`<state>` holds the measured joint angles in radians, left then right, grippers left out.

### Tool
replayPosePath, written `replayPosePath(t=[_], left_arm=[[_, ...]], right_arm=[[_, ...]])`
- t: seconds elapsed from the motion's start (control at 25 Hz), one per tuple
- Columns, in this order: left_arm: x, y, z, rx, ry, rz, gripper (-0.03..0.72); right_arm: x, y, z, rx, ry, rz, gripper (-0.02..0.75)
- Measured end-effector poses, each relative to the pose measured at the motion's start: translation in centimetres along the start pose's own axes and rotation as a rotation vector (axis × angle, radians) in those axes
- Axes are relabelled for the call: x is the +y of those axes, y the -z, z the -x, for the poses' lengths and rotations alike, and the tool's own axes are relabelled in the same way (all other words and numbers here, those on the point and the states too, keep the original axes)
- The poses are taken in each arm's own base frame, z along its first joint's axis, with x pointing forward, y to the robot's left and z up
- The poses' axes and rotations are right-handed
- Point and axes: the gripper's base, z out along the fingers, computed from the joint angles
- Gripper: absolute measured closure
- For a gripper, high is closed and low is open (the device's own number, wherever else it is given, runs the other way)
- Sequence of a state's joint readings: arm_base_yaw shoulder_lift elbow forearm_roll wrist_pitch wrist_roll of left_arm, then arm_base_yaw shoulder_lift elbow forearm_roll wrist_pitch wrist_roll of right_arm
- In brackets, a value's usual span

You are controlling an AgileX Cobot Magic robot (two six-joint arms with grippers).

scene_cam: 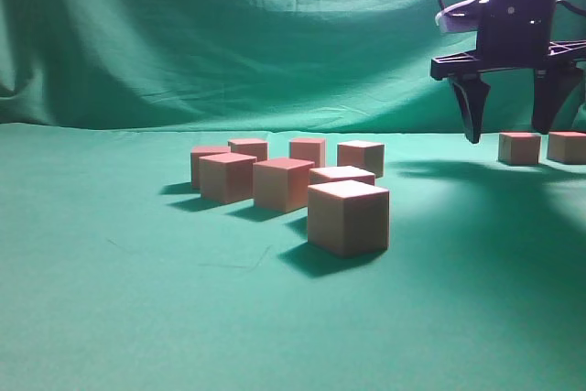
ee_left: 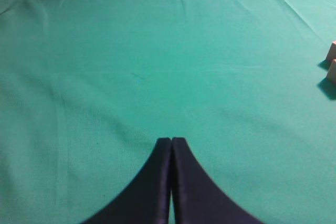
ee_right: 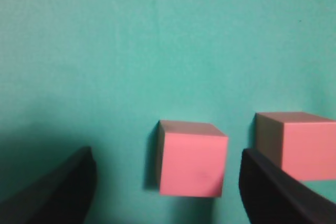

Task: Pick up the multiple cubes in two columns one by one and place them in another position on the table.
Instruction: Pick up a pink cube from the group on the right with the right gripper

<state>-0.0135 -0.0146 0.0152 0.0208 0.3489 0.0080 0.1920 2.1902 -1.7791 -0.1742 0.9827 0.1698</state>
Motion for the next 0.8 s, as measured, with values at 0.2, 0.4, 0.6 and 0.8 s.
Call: replayPosePath(t=[0.2,0.4,0.6,0.8], left_arm=[[0.0,0.0,0.0,0.0,0.0,0.0,0.688],[0.0,0.0,0.0,0.0,0.0,0.0,0.688],[0.0,0.0,0.0,0.0,0.0,0.0,0.688],[0.0,0.0,0.0,0.0,0.0,0.0,0.688]], right_arm=[[0.1,-1.2,0.0,0.01,0.0,0.0,0.19],[0.2,-1.6,0.0,0.005,0.001,0.004,0.19],[0.2,-1.6,0.0,0.004,-0.033,0.004,0.338],[0.2,-1.6,0.0,0.004,-0.042,0.004,0.47]])
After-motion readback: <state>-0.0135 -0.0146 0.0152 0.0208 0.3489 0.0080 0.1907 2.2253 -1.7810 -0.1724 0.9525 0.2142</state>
